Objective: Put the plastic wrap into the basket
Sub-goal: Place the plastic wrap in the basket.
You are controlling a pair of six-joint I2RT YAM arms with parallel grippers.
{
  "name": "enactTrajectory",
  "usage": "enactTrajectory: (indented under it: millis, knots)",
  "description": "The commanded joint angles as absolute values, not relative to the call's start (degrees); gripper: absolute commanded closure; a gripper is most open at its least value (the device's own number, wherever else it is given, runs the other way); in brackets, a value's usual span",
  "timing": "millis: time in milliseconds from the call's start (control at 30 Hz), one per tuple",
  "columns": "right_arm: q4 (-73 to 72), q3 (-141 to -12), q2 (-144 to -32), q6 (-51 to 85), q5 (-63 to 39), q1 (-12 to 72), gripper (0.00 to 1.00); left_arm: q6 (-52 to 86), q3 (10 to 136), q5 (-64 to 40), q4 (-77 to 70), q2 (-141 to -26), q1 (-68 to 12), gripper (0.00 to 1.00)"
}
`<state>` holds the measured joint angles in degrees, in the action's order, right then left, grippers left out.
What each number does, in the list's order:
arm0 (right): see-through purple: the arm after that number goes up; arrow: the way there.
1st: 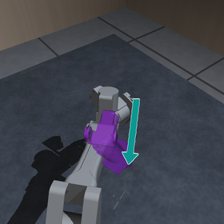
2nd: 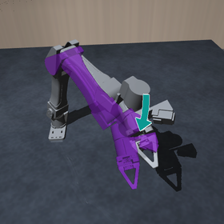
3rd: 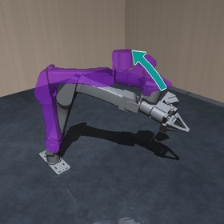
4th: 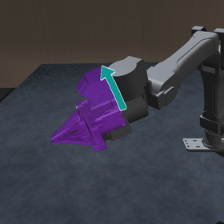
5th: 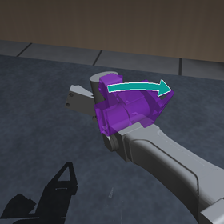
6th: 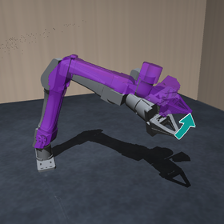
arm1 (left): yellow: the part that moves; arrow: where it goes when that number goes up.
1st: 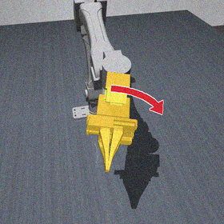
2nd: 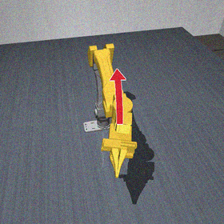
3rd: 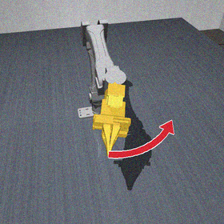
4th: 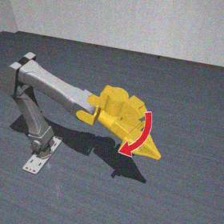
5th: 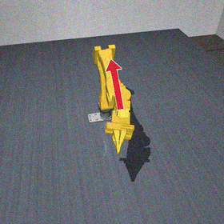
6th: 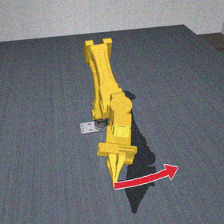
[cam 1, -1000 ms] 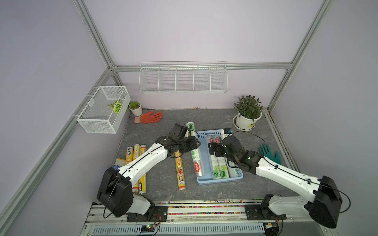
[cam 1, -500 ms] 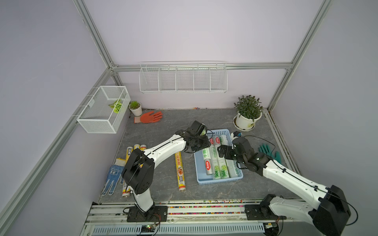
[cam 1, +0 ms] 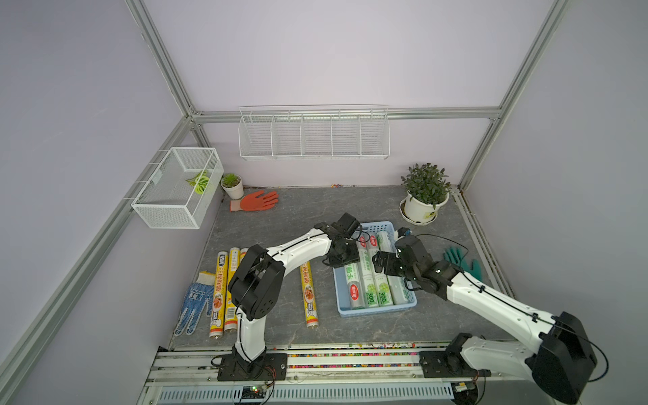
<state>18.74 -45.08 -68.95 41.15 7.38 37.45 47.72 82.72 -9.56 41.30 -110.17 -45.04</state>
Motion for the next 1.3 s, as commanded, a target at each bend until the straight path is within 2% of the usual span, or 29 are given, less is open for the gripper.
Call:
enactTrajectory:
  millis: [0, 233, 633, 833, 1267]
  knots:
    - [19.3, -46.2, -70.0, 40.6, 6.8, 37.2, 0.02, 47.2, 85.5, -8.8, 41.9, -110.9, -45.3, 0.71]
    - [19.9, -47.1, -71.3, 40.3, 6.6, 37.2, 0.02, 46.7, 86.5, -8.6, 42.7, -113.3, -45.3, 0.59]
    - [20.1, -48.0, -72.0, 40.1, 6.5, 37.2, 0.02, 45.9, 86.6, -8.8, 43.0, -114.2, -45.3, 0.46]
    - [19.8, -48.2, -72.3, 40.0, 6.1, 37.2, 0.02, 45.6, 86.2, -8.3, 43.4, -113.7, -45.4, 0.32]
    - [19.6, -49.2, -71.9, 39.9, 5.7, 37.1, 0.02, 44.8, 83.8, -7.8, 42.2, -106.2, -45.5, 0.3]
